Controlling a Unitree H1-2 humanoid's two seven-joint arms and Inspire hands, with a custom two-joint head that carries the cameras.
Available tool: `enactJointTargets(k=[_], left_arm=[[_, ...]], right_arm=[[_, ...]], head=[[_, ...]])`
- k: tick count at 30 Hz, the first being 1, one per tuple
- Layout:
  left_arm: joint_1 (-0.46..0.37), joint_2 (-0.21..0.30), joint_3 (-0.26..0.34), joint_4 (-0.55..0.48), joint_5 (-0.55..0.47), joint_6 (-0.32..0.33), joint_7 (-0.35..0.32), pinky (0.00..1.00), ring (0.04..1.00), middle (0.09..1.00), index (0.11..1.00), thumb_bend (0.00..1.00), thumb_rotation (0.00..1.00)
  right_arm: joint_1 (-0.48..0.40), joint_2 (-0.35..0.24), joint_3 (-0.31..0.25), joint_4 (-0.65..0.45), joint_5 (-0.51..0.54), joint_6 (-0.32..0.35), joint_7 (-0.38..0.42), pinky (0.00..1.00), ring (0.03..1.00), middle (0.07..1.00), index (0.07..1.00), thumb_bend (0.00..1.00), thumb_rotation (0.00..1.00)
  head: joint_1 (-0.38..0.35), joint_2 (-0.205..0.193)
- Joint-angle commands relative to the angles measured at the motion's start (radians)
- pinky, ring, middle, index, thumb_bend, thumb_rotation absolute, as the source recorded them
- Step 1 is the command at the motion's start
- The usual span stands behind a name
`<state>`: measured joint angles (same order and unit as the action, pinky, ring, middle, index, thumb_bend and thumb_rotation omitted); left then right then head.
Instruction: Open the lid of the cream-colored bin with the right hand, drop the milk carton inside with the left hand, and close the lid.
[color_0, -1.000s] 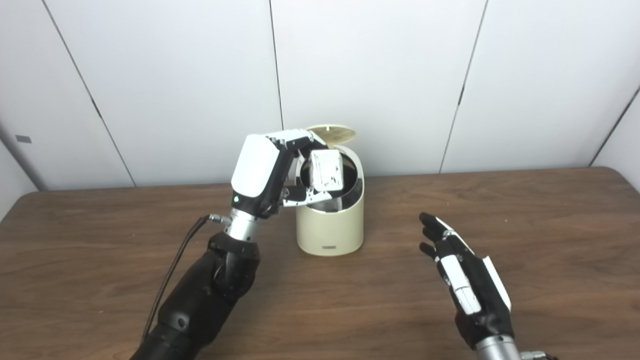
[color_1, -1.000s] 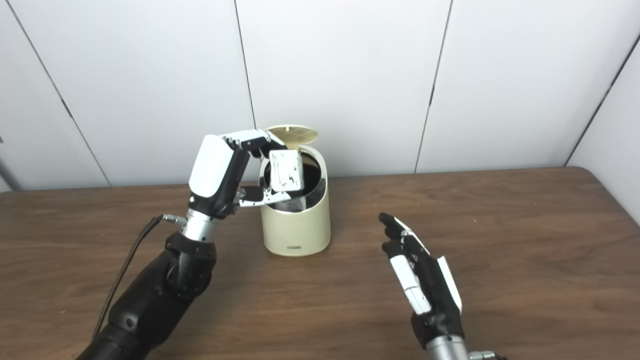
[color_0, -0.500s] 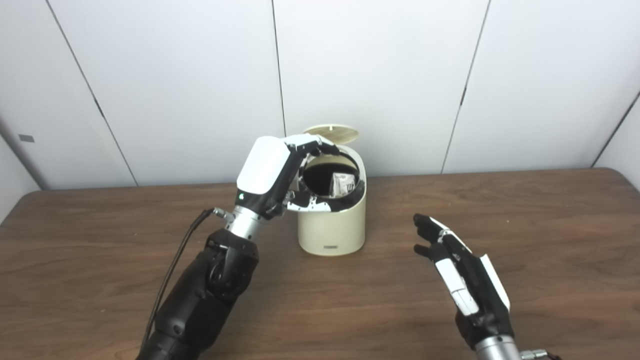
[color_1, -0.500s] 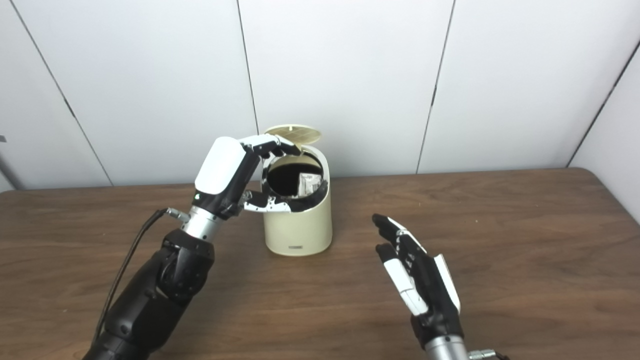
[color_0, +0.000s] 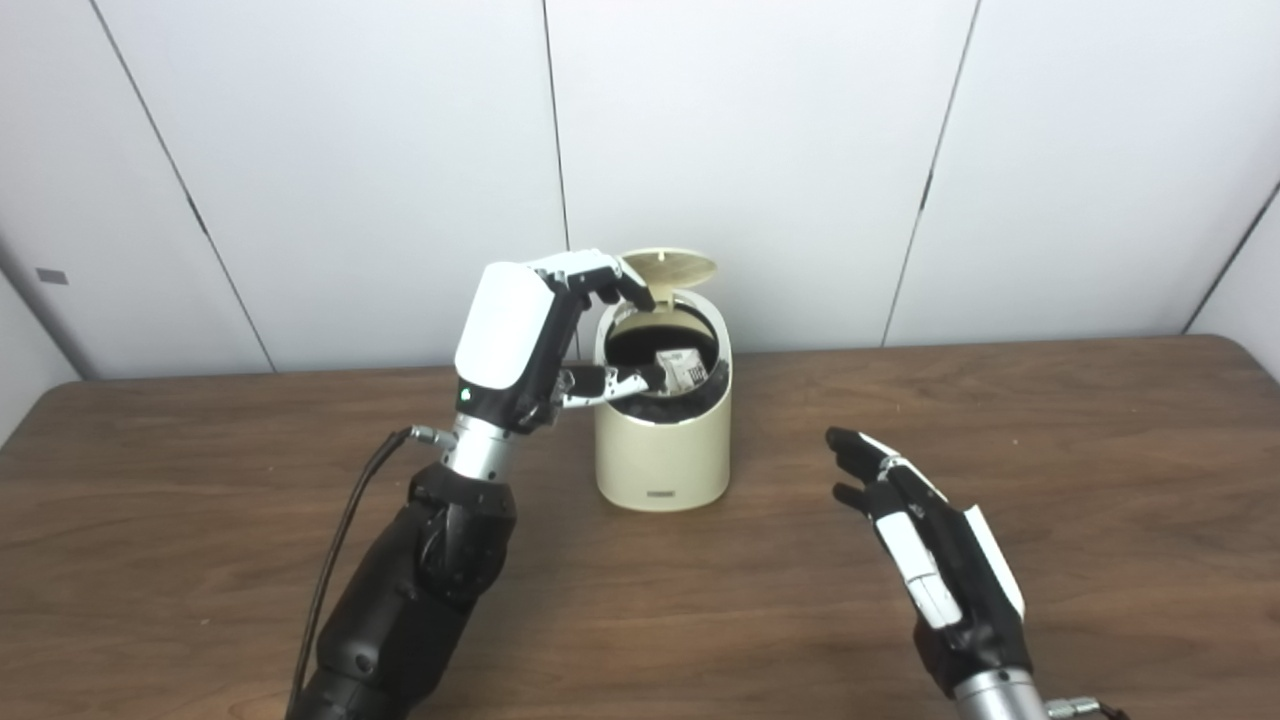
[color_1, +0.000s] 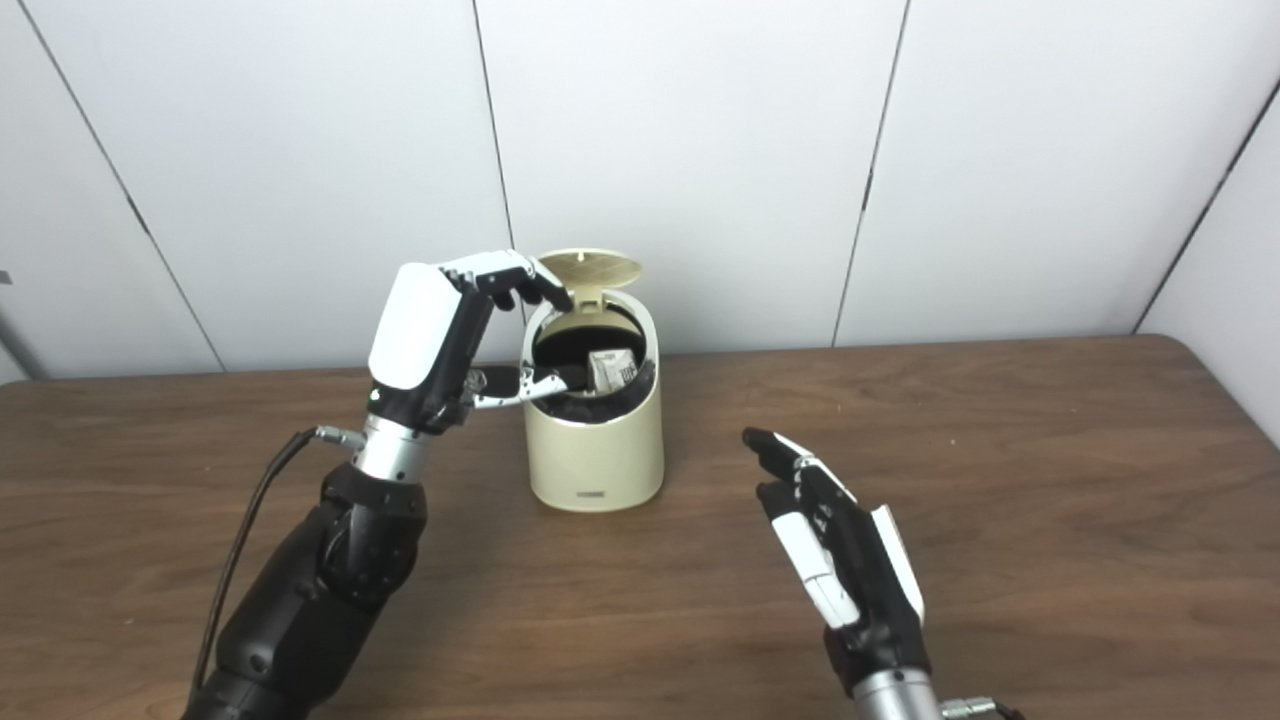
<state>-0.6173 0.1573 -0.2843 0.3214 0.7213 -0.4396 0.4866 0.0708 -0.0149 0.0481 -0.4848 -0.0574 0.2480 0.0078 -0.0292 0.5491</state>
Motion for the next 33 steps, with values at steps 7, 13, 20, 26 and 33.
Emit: enactJointTargets(k=[7, 13, 20, 26, 33], left_arm=[[-0.003, 0.055, -0.033, -0.133, -0.066, -0.030, 0.172, 0.36, 0.434, 0.519, 0.490, 0.48, 0.00], [0.117, 0.027, 0.042, -0.314, -0.188, 0.067, -0.051, 0.39, 0.434, 0.519, 0.514, 0.49, 0.00], [0.303, -0.043, 0.125, -0.526, -0.366, 0.306, -0.256, 0.46, 0.564, 0.567, 0.495, 0.51, 0.04], [0.436, -0.040, 0.173, -0.617, -0.483, 0.464, -0.399, 0.69, 0.766, 0.824, 0.828, 0.55, 0.63], [0.514, -0.064, 0.219, -0.620, -0.540, 0.507, -0.435, 0.88, 0.922, 0.972, 0.980, 0.59, 0.84]], right_arm=[[-0.036, -0.005, -0.009, 0.003, 0.008, -0.046, 0.002, 0.89, 0.913, 0.882, 0.813, 0.66, 0.83], [-0.093, -0.017, 0.006, 0.042, -0.061, -0.088, -0.006, 0.86, 0.913, 0.899, 0.869, 0.65, 0.83], [-0.212, -0.026, 0.002, 0.071, -0.076, -0.046, 0.002, 0.86, 0.922, 0.917, 0.888, 0.67, 0.80], [-0.356, -0.033, 0.017, 0.108, -0.139, 0.036, 0.003, 0.85, 0.909, 0.917, 0.878, 0.61, 0.79], [-0.515, -0.074, 0.067, 0.180, -0.255, 0.088, 0.007, 0.83, 0.920, 0.947, 0.895, 0.59, 0.89]], head=[[0.005, 0.001], [0.008, -0.001], [0.009, -0.002], [0.010, -0.004], [0.010, -0.005]])
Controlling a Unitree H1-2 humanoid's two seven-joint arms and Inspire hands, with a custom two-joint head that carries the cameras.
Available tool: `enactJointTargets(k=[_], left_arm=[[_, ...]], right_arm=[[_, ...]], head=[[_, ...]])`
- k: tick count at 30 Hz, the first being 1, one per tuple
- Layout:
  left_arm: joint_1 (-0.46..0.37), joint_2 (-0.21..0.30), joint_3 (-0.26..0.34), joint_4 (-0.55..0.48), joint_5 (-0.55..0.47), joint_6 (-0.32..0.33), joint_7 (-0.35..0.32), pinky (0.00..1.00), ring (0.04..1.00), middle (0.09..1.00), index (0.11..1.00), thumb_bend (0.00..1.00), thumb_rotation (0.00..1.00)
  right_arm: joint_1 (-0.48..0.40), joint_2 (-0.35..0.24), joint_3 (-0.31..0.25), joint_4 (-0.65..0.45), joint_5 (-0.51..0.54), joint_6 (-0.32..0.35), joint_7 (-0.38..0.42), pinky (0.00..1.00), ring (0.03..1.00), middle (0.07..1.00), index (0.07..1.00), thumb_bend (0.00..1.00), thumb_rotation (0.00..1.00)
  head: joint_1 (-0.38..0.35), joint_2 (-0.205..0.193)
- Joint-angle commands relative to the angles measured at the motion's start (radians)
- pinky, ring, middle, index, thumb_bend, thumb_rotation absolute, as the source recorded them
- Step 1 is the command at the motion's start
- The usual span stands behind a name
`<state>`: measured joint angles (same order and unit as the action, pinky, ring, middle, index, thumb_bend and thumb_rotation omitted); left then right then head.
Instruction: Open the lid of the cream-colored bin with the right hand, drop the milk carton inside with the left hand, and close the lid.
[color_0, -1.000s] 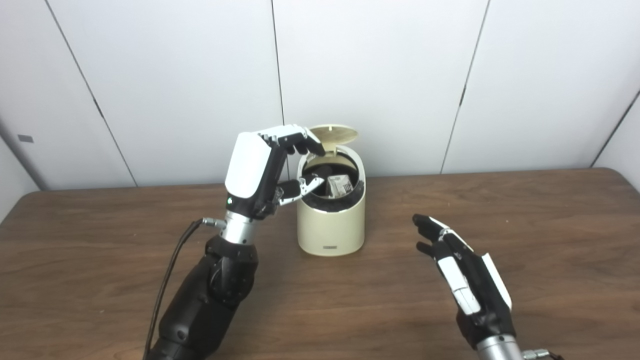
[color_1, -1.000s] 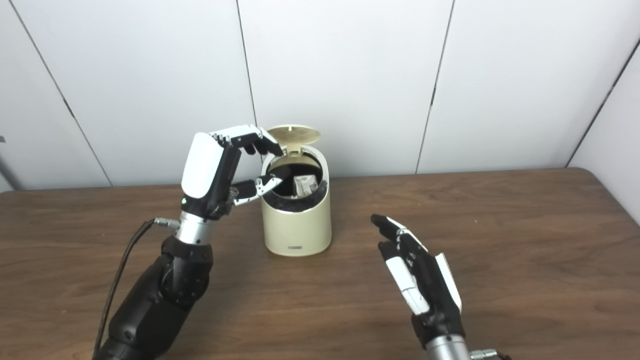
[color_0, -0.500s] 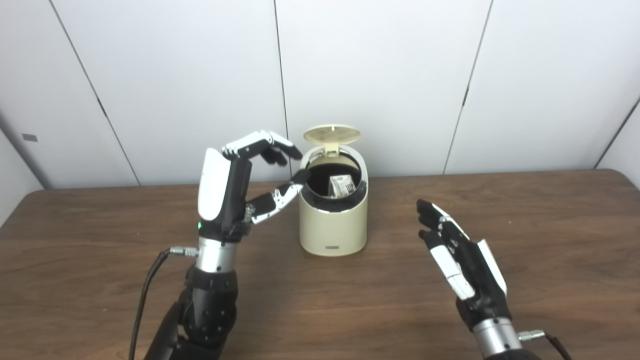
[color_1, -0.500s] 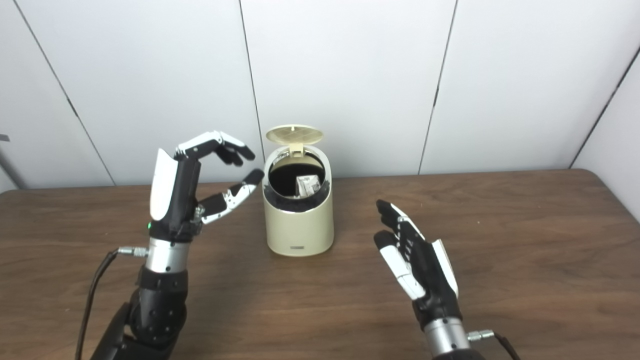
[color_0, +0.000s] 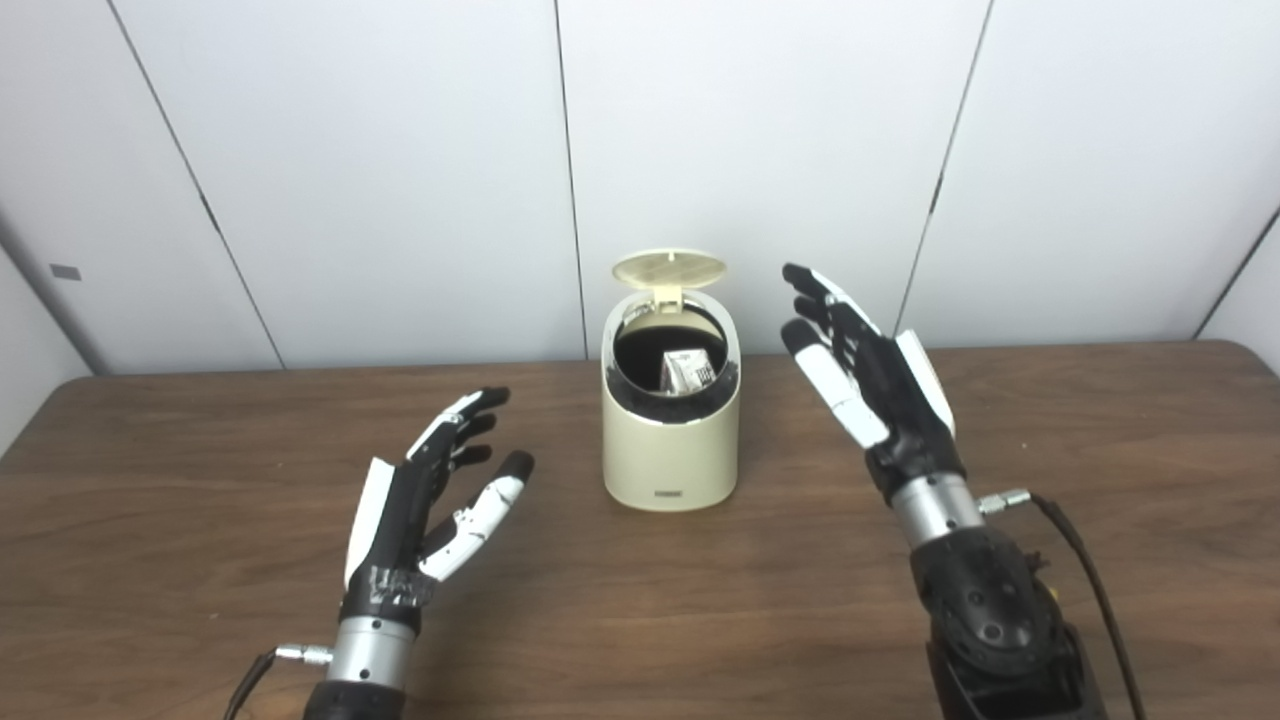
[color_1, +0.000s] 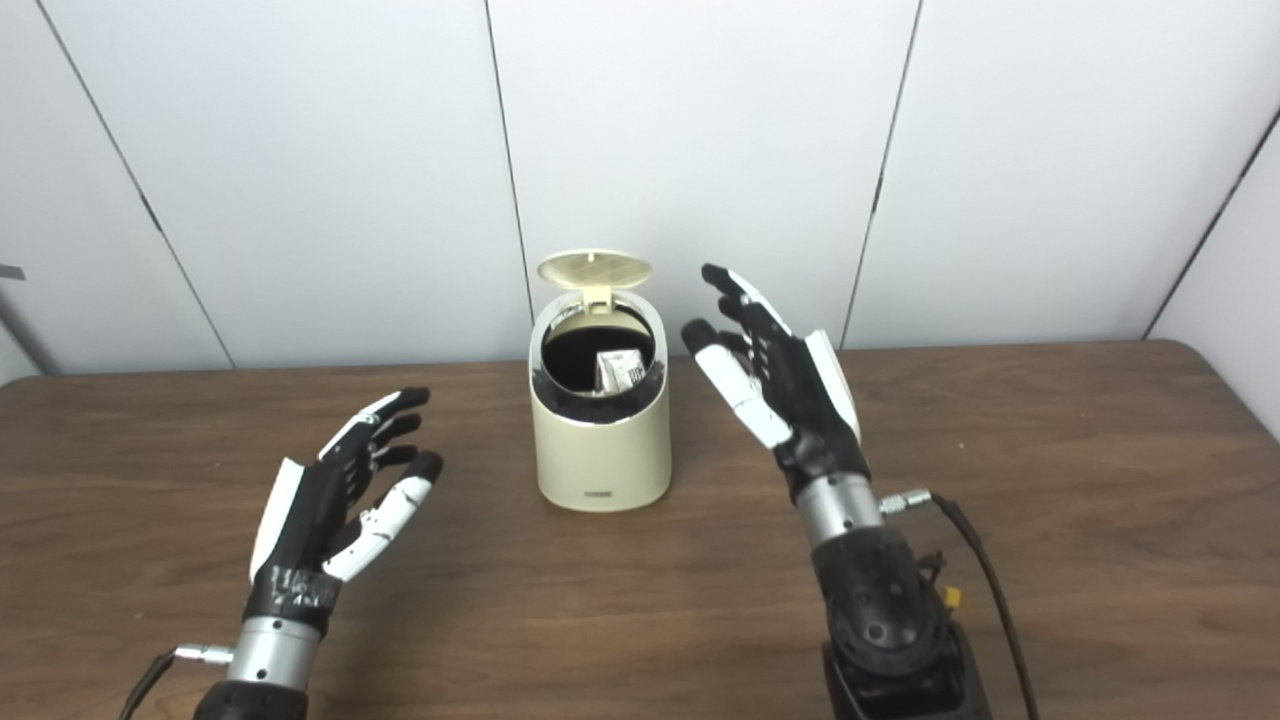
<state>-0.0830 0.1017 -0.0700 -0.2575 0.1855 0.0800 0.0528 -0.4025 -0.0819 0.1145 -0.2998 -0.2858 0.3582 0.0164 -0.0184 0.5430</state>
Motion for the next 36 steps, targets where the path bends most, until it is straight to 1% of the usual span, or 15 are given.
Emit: enactJointTargets(k=[1, 3, 5, 7, 9, 12, 14, 16, 19, 22, 23, 30, 31, 34, 36], left_arm=[[-0.010, -0.017, 0.014, -0.034, -0.017, -0.023, 0.004, 0.89, 0.927, 0.977, 0.983, 0.59, 0.85], [0.005, -0.031, 0.027, -0.021, -0.041, -0.042, 0.007, 0.92, 0.936, 0.979, 0.979, 0.58, 0.85], [0.015, -0.041, 0.036, -0.007, -0.061, -0.053, 0.004, 0.94, 0.945, 0.981, 0.979, 0.58, 0.86], [0.024, -0.046, 0.047, 0.009, -0.079, -0.050, -0.002, 0.94, 0.952, 0.984, 0.982, 0.60, 0.87], [0.028, -0.049, 0.053, 0.015, -0.092, -0.033, -0.008, 0.94, 0.968, 0.994, 0.995, 0.61, 0.87], [0.037, -0.062, 0.072, 0.023, -0.128, -0.004, -0.012, 0.97, 0.984, 0.993, 1.000, 0.63, 0.85], [0.043, -0.074, 0.082, 0.029, -0.150, -0.007, -0.012, 0.98, 0.983, 0.987, 0.998, 0.61, 0.81], [0.049, -0.083, 0.084, 0.030, -0.160, -0.009, -0.016, 0.98, 0.979, 0.987, 0.998, 0.60, 0.80], [0.055, -0.092, 0.081, 0.032, -0.153, -0.011, -0.016, 0.99, 0.979, 0.986, 0.998, 0.61, 0.79], [0.056, -0.102, 0.080, 0.027, -0.146, -0.004, -0.012, 0.99, 0.975, 0.985, 0.996, 0.63, 0.79], [0.054, -0.105, 0.080, 0.025, -0.147, -0.002, -0.010, 1.00, 0.978, 0.984, 0.997, 0.62, 0.78], [0.046, -0.120, 0.079, 0.023, -0.148, 0.001, -0.006, 1.00, 0.972, 0.976, 0.983, 0.62, 0.76], [0.046, -0.124, 0.080, 0.021, -0.150, 0.006, -0.005, 1.00, 0.970, 0.974, 0.992, 0.58, 0.73], [0.044, -0.137, 0.086, 0.014, -0.154, 0.021, 0.001, 1.00, 0.973, 0.967, 0.996, 0.52, 0.66], [0.043, -0.140, 0.088, 0.014, -0.154, 0.023, 0.001, 1.00, 0.978, 0.972, 0.999, 0.49, 0.64]], right_arm=[[-0.069, -0.020, 0.012, 0.019, -0.053, -0.031, -0.004, 0.83, 0.923, 0.948, 0.895, 0.58, 0.89], [-0.111, -0.042, 0.028, 0.061, -0.092, -0.043, -0.005, 0.87, 0.938, 0.953, 0.902, 0.59, 0.92], [-0.145, -0.062, 0.040, 0.096, -0.123, -0.053, -0.004, 0.87, 0.940, 0.950, 0.902, 0.58, 0.93], [-0.184, -0.075, 0.051, 0.127, -0.147, -0.040, 0.006, 0.86, 0.937, 0.949, 0.897, 0.58, 0.93], [-0.212, -0.084, 0.060, 0.145, -0.164, -0.026, 0.019, 0.87, 0.951, 0.968, 0.896, 0.58, 0.93], [-0.264, -0.090, 0.072, 0.197, -0.182, -0.018, 0.037, 0.86, 0.965, 0.993, 0.890, 0.57, 0.89], [-0.292, -0.092, 0.082, 0.244, -0.192, -0.037, 0.037, 0.87, 0.984, 0.999, 0.884, 0.58, 0.84], [-0.311, -0.096, 0.095, 0.280, -0.203, -0.055, 0.037, 0.86, 0.985, 1.000, 0.877, 0.58, 0.81], [-0.331, -0.125, 0.134, 0.308, -0.248, -0.085, 0.046, 0.85, 0.991, 0.999, 0.845, 0.58, 0.80], [-0.339, -0.147, 0.163, 0.311, -0.300, -0.090, 0.051, 0.84, 0.994, 1.000, 0.809, 0.59, 0.82], [-0.340, -0.151, 0.169, 0.309, -0.313, -0.089, 0.055, 0.85, 0.997, 1.000, 0.793, 0.59, 0.83], [-0.328, -0.169, 0.180, 0.282, -0.341, -0.112, 0.069, 0.89, 1.000, 1.000, 0.709, 0.58, 0.81], [-0.325, -0.174, 0.183, 0.271, -0.349, -0.114, 0.074, 0.91, 1.000, 1.000, 0.693, 0.58, 0.82], [-0.311, -0.186, 0.186, 0.229, -0.369, -0.113, 0.092, 0.96, 1.000, 1.000, 0.679, 0.57, 0.81], [-0.303, -0.193, 0.185, 0.207, -0.382, -0.113, 0.101, 0.97, 1.000, 1.000, 0.672, 0.57, 0.80]], head=[[0.000, 0.001], [0.000, 0.003], [0.004, 0.002], [0.005, 0.001], [0.004, 0.001], [0.003, 0.001], [0.003, 0.001], [0.003, 0.001], [0.010, 0.003], [0.013, 0.004], [0.012, 0.004], [0.023, 0.003], [0.023, 0.003], [0.025, 0.004], [0.026, 0.005]])
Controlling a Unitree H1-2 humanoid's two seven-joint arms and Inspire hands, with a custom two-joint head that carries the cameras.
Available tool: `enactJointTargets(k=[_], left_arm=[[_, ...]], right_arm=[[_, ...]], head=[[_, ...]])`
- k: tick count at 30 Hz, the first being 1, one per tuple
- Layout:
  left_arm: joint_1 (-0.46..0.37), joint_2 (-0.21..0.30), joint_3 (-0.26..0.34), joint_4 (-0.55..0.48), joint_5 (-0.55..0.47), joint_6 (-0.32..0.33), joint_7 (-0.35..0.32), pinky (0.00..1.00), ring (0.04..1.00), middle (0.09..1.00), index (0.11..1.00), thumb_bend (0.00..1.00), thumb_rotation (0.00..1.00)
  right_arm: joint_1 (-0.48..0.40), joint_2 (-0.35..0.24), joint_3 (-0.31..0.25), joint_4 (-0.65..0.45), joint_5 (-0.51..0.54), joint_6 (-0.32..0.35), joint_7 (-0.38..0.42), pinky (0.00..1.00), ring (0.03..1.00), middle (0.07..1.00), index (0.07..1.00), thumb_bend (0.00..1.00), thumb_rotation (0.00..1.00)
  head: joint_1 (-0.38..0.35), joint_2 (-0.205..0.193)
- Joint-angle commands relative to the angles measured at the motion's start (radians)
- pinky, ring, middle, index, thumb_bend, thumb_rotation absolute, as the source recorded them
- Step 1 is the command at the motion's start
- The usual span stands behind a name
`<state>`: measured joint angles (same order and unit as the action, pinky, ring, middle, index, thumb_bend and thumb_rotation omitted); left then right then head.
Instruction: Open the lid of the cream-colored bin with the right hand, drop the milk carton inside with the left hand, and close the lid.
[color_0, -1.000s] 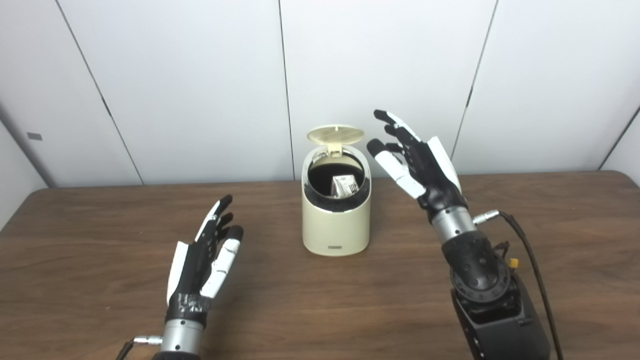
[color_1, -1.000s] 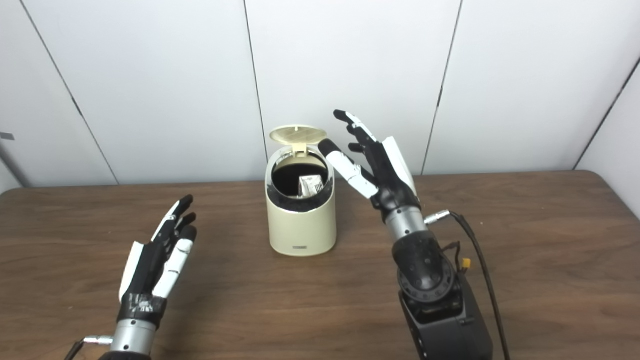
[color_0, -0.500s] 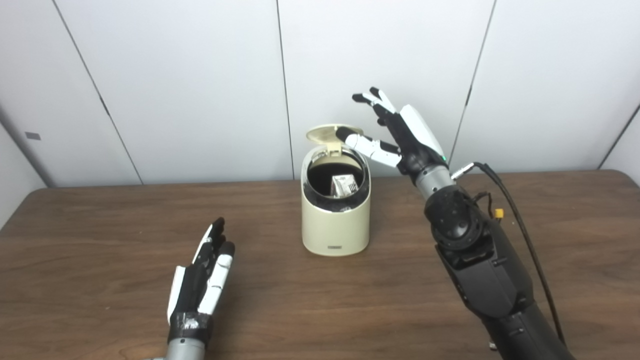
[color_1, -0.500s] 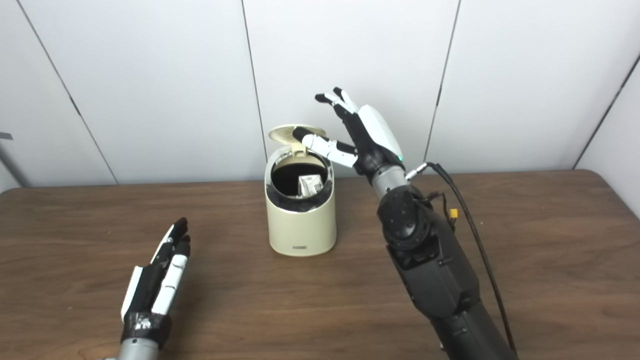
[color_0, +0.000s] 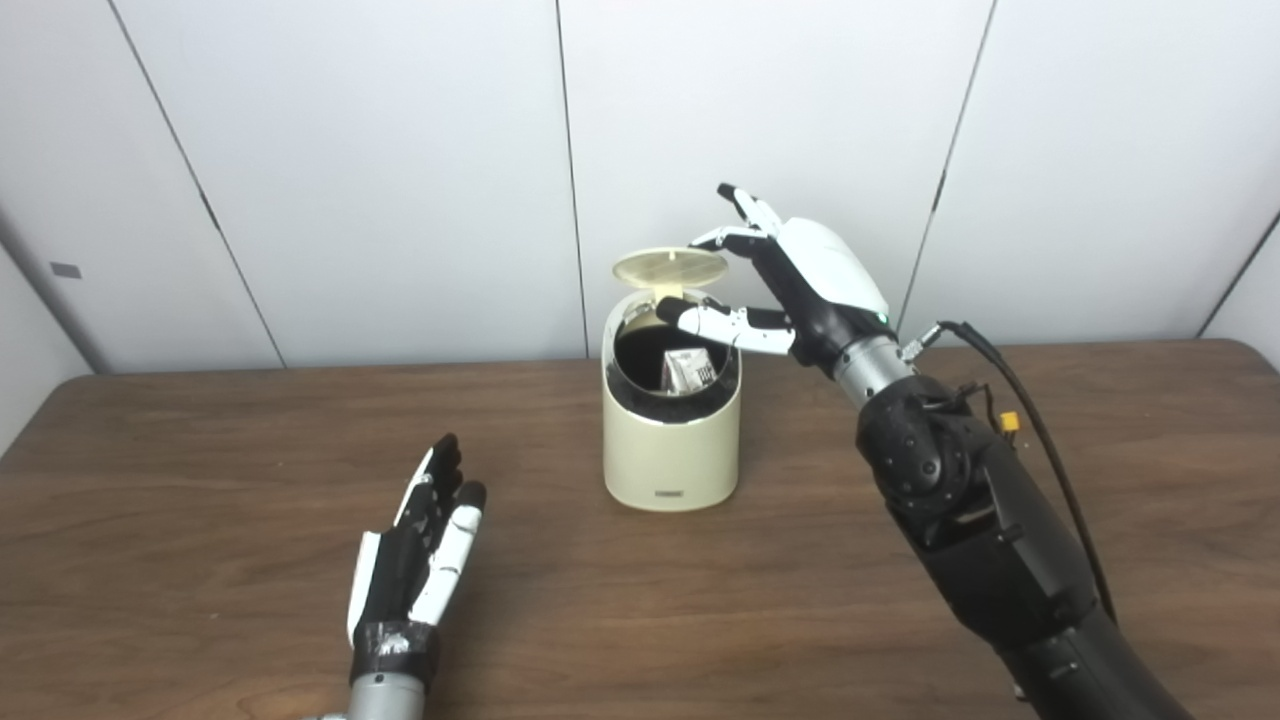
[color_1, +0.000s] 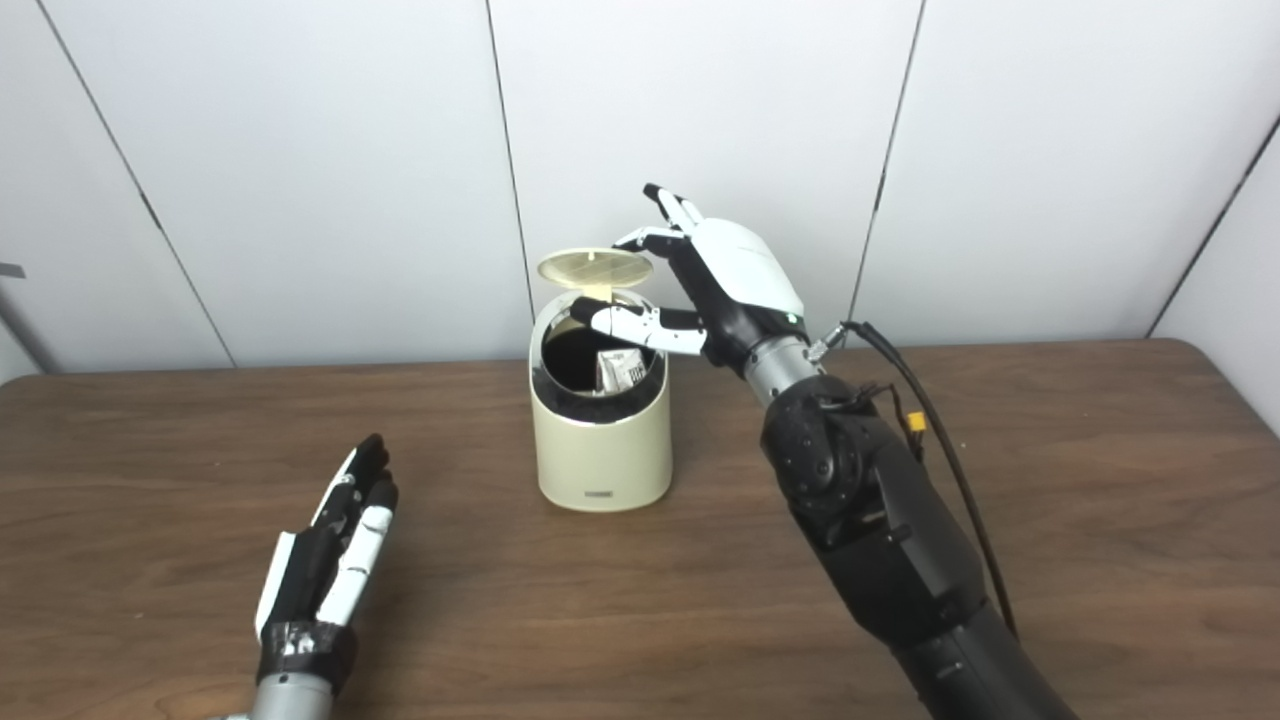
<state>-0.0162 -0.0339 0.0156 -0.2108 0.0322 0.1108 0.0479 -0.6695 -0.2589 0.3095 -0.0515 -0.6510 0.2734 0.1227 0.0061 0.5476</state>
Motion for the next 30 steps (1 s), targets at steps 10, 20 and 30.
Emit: enactJointTargets(k=[10, 20, 30], left_arm=[[-0.028, -0.013, 0.003, -0.034, -0.019, 0.004, 0.008, 1.00, 0.969, 0.973, 1.000, 0.51, 0.56], [-0.032, -0.019, 0.007, -0.027, -0.014, -0.023, 0.019, 0.96, 0.944, 0.961, 0.997, 0.61, 0.80], [-0.033, -0.023, 0.015, -0.022, -0.051, -0.012, 0.011, 0.94, 0.951, 0.968, 1.000, 0.73, 0.98]], right_arm=[[0.013, -0.034, 0.000, -0.139, -0.090, -0.019, 0.065, 0.90, 1.000, 0.984, 0.694, 0.54, 0.81], [0.020, -0.048, 0.034, -0.159, -0.179, 0.004, 0.186, 0.97, 1.000, 0.984, 0.722, 0.57, 0.81], [0.048, -0.054, 0.066, -0.154, -0.252, -0.016, 0.261, 1.00, 1.000, 0.981, 0.732, 0.60, 0.79]], head=[[0.004, 0.005], [0.010, 0.012], [0.018, 0.017]])
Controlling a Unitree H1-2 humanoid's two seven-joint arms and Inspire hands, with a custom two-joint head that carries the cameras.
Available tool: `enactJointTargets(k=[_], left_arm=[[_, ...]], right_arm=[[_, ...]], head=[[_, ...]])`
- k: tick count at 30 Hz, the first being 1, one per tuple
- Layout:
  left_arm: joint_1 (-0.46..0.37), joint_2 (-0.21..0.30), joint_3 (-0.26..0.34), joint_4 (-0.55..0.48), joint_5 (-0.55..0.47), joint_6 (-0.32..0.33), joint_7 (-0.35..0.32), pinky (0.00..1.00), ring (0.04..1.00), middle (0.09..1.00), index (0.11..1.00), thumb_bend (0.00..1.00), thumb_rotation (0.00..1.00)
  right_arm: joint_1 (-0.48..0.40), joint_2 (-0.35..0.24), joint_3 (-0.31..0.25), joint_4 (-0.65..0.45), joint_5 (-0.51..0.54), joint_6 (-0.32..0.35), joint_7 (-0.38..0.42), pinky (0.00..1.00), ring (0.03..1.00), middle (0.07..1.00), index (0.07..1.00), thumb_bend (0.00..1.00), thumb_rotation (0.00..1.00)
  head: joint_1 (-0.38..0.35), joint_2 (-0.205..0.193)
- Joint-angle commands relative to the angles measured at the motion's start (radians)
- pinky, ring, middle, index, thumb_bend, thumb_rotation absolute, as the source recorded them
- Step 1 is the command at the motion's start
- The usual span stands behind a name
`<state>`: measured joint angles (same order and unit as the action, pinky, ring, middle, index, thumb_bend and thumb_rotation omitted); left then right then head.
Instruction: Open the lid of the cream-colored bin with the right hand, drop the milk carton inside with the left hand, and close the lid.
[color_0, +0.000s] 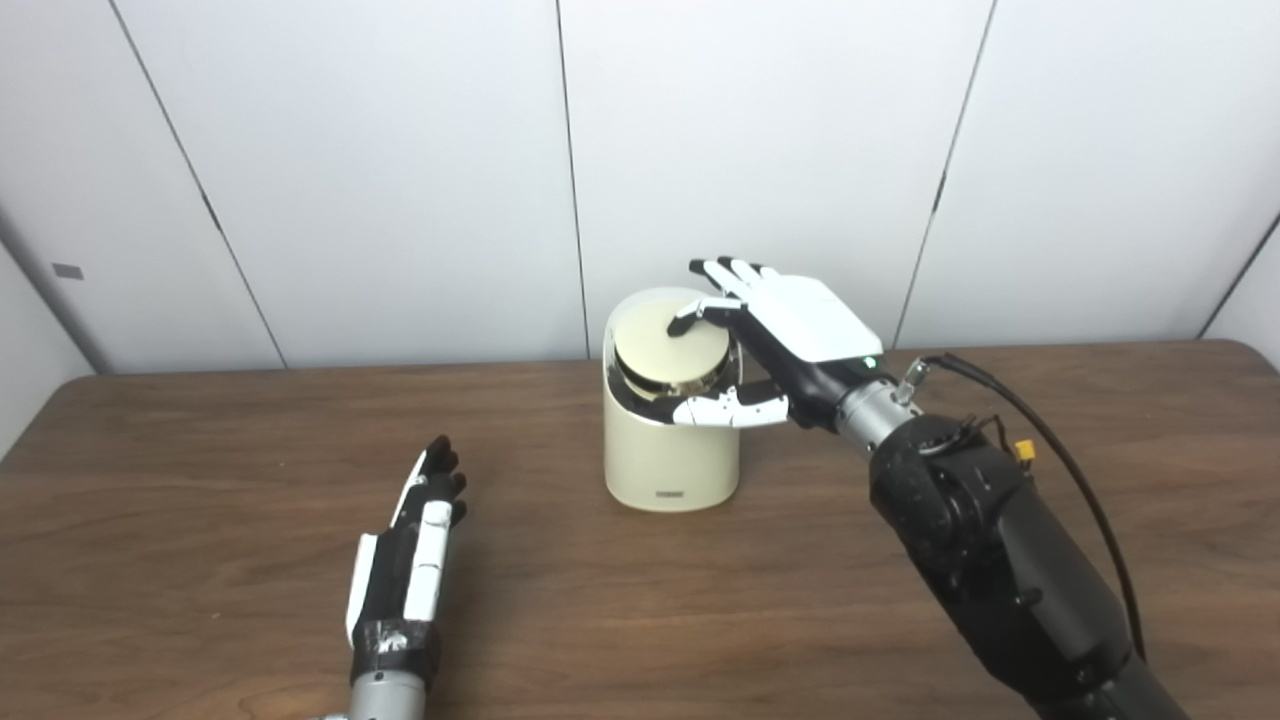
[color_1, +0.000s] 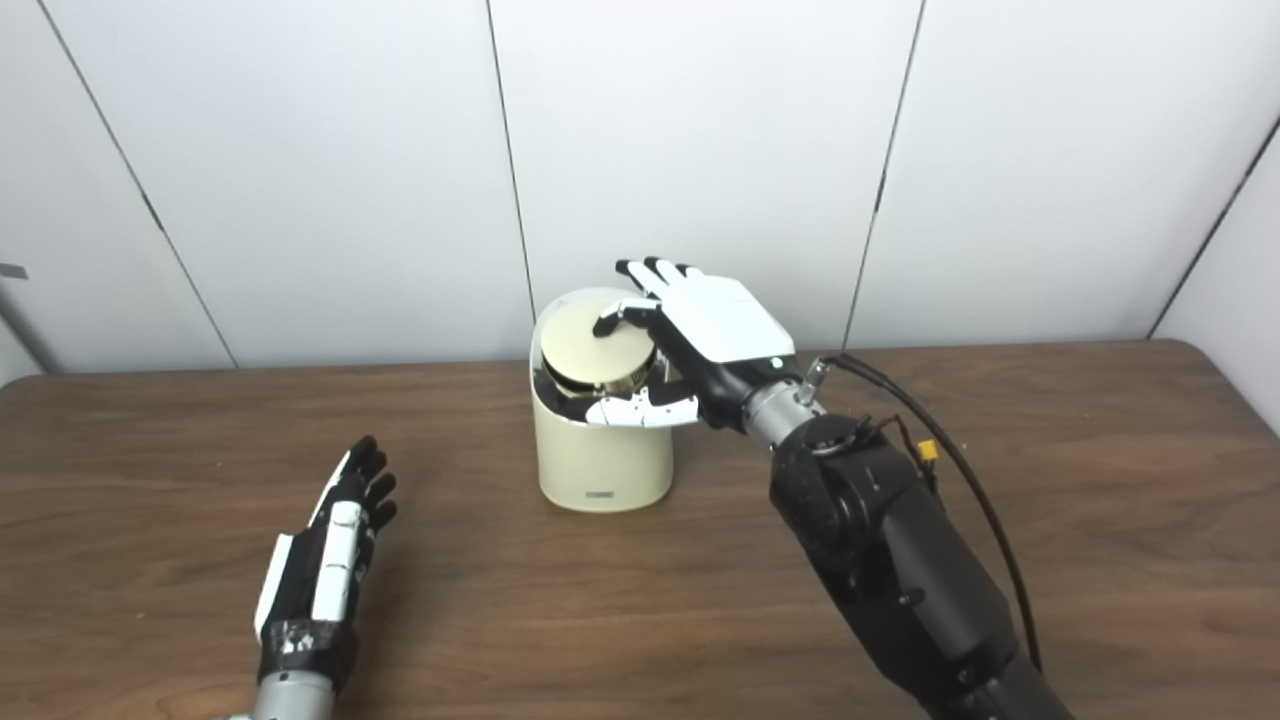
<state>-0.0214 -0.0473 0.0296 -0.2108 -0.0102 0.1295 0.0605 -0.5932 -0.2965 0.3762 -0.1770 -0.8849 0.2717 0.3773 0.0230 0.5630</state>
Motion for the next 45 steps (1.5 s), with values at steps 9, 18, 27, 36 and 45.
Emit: enactJointTargets(k=[9, 18, 27, 36, 45], left_arm=[[-0.030, -0.006, -0.008, -0.030, -0.025, -0.017, -0.008, 0.98, 0.979, 0.993, 1.000, 0.75, 1.00], [-0.034, -0.006, -0.011, -0.035, -0.026, -0.010, -0.006, 1.00, 0.985, 1.000, 1.000, 0.72, 1.00], [-0.036, -0.005, -0.010, -0.036, -0.024, -0.004, -0.004, 1.00, 0.988, 1.000, 1.000, 0.71, 1.00], [-0.040, -0.012, -0.015, -0.034, -0.012, -0.006, 0.006, 0.98, 0.978, 0.989, 1.000, 0.73, 1.00], [-0.040, -0.025, -0.004, -0.040, -0.038, -0.012, 0.006, 0.98, 0.981, 0.986, 1.000, 0.71, 0.98]], right_arm=[[-0.013, -0.038, 0.027, -0.039, -0.095, -0.054, 0.036, 1.00, 1.000, 0.969, 0.734, 0.59, 0.75], [0.025, -0.054, 0.013, -0.071, -0.113, -0.080, 0.043, 1.00, 1.000, 0.964, 0.719, 0.58, 0.71], [0.040, -0.048, 0.018, -0.075, -0.149, -0.108, 0.054, 1.00, 1.000, 0.969, 0.713, 0.59, 0.74], [0.031, -0.063, 0.093, 0.014, -0.277, -0.182, 0.058, 1.00, 1.000, 0.985, 0.688, 0.62, 0.83], [0.045, -0.053, 0.087, 0.023, -0.273, -0.183, 0.039, 1.00, 1.000, 0.995, 0.742, 0.63, 0.88]], head=[[0.007, 0.006], [0.011, 0.014], [0.011, 0.025], [0.019, 0.030], [0.022, 0.029]])
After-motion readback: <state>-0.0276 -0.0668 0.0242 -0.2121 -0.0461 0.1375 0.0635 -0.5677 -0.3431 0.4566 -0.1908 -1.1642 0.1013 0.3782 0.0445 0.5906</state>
